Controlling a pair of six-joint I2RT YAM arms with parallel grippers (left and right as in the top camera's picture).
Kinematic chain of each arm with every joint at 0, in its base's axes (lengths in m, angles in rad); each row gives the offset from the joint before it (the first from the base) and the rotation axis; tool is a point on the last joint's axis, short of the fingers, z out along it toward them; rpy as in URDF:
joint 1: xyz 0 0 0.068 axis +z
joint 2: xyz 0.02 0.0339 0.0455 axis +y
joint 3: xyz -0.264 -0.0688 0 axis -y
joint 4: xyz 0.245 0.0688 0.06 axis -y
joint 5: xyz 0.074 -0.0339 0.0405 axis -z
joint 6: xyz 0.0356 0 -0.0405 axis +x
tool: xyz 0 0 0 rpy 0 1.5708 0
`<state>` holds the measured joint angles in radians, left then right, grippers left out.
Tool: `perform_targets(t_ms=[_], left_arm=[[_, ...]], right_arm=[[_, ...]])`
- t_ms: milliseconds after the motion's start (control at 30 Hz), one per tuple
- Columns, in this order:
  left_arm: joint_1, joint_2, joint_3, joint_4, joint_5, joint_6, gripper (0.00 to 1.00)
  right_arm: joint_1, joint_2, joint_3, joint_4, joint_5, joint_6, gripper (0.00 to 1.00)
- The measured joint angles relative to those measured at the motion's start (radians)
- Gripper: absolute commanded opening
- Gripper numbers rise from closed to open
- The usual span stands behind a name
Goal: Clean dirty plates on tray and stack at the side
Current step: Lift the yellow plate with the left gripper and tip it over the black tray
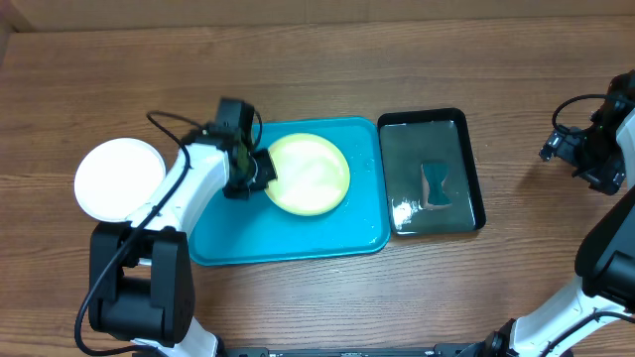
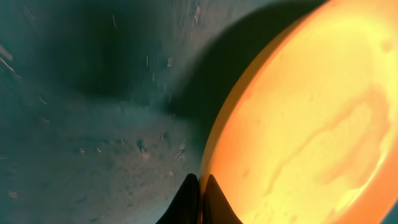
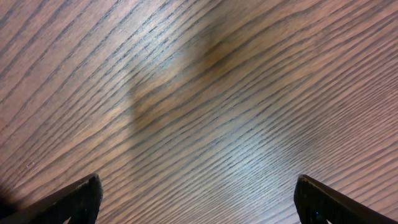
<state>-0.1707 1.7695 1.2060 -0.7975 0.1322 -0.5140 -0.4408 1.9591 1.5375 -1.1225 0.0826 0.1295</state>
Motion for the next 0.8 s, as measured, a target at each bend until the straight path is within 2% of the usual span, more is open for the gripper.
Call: perform_targets(t_ms=[267, 600, 800], left_arm=[[-0.008, 0.0, 0.217, -0.059, -0.064, 0.024, 0.04], [-0.139, 0.0, 0.232, 0.051, -0.098, 0.024, 0.04], [-0.247, 0.0, 0.233, 0.127, -0.183, 0.024, 0.04]], right_arm=[[0.0, 0.0, 0.0, 0.001, 0.0, 0.0, 1.0], [0.0, 0.0, 0.0, 0.001, 0.0, 0.001, 1.0], [0.0, 0.0, 0.0, 0.001, 0.0, 0.0, 1.0]])
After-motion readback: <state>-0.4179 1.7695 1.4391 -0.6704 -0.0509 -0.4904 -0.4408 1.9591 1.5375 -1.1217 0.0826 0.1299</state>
